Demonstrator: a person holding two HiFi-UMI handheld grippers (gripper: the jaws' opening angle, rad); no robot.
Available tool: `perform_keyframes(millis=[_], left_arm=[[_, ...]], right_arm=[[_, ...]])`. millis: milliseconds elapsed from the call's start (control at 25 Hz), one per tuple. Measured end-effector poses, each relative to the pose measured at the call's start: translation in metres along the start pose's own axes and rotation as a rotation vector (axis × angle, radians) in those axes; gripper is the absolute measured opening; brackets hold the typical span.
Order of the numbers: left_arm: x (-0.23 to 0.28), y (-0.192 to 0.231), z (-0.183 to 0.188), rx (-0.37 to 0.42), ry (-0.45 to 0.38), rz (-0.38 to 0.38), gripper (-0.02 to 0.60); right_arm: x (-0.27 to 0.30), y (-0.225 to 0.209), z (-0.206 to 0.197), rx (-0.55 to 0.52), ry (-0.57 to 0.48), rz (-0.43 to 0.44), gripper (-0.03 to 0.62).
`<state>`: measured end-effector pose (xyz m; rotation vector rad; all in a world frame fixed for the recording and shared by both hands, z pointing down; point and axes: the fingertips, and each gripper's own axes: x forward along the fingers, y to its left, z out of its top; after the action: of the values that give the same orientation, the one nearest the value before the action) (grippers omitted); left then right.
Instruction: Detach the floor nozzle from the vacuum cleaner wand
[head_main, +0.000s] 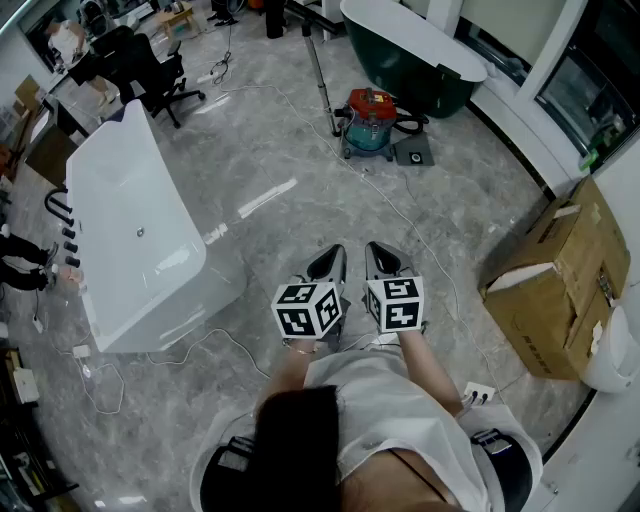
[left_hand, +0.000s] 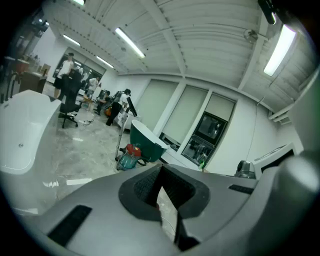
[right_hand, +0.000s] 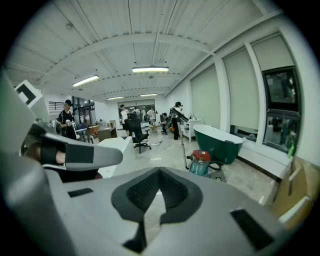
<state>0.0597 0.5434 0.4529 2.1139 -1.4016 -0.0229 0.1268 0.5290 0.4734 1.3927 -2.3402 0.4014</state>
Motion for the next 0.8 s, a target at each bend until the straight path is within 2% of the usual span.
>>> perform_keyframes(millis=[280, 800], left_arm=[[-0.008, 0.011, -0.001, 0.021, 0.005, 0.015, 0.003], [-0.019, 0.047, 0.012, 0.116, 0.016, 0.041, 0.003]], right_arm=[[0.002, 0.013, -0.003, 0.016, 0.005, -0.001, 0.015], [0.023, 0.049, 0.004, 0.012, -0.001, -0.009, 0.015]])
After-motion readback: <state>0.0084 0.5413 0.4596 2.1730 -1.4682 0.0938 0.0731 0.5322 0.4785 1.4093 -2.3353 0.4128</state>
